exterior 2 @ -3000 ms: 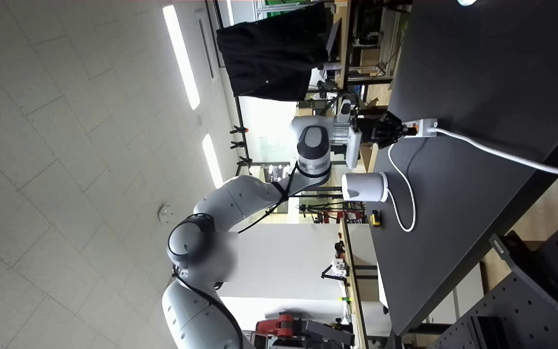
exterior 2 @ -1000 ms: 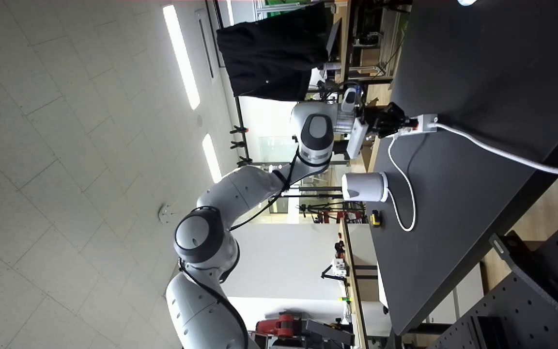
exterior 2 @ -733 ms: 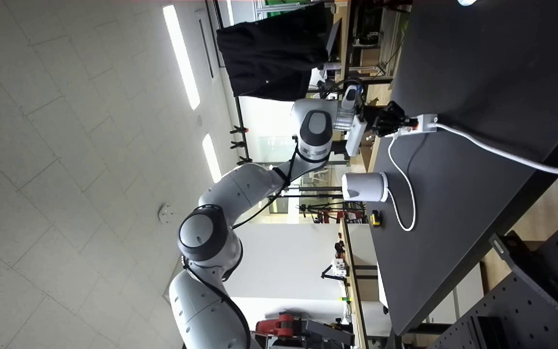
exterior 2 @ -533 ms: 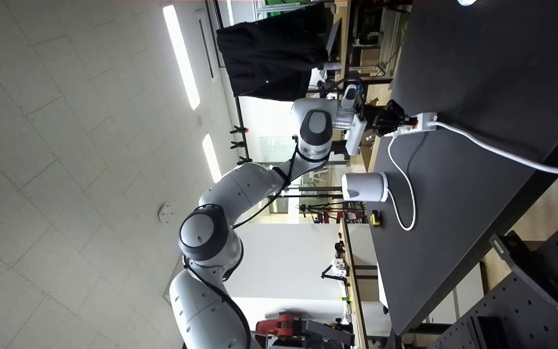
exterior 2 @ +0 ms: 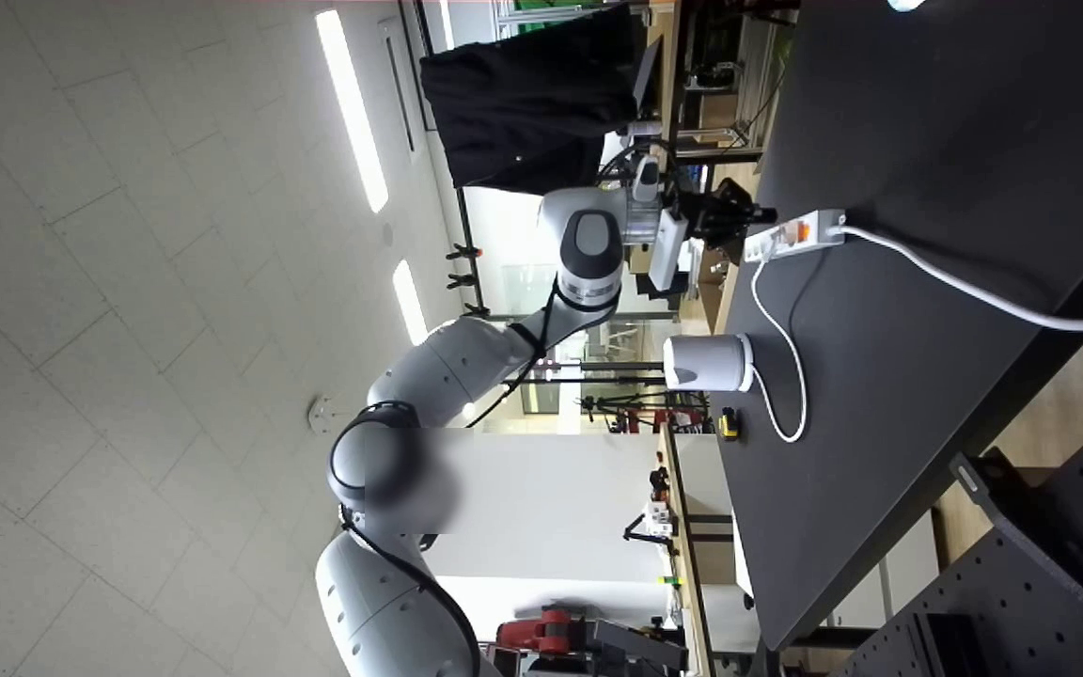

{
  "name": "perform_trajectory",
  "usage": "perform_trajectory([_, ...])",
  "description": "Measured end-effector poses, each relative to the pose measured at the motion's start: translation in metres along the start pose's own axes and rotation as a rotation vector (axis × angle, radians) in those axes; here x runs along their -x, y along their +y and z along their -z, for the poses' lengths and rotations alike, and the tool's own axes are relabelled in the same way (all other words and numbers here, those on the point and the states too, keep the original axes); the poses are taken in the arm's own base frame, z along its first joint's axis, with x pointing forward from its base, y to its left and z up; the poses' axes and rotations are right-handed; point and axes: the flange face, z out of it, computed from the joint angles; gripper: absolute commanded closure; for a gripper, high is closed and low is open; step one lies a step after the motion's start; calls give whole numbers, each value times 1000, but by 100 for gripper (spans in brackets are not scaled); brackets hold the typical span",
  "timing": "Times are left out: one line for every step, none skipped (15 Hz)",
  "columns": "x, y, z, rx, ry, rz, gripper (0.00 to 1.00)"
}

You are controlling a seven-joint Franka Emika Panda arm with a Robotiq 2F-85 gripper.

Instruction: Turn on the extension cable

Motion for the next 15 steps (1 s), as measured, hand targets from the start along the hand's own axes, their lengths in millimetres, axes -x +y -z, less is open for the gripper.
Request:
perform_trajectory([-3,0,12,-1,15,8,100])
perform_trajectory([-5,-1,23,-2,27,18,100])
perform_trajectory([-6,-1,33,-3,34,27,74])
perform_trajectory([-7,-2,39,-4,38,37,74])
perform_trajectory([-7,-4,44,-3,41,45,67])
perform_trajectory([-6,-5,46,-2,42,52,60])
perform_trajectory([-5,-6,46,-1,41,62,53])
perform_trajectory([-4,-7,45,-1,38,70,46])
perform_trajectory([-3,-8,43,-1,34,76,40])
perform_trajectory([-2,-9,42,-1,30,83,32])
perform_trajectory([-1,-9,40,-1,26,89,27])
perform_trajectory([0,-10,39,-1,24,94,19])
perform_trajectory([0,-10,39,0,23,97,12])
perform_trajectory([0,-10,39,0,23,100,7])
perform_trajectory([0,-10,40,0,24,103,1])
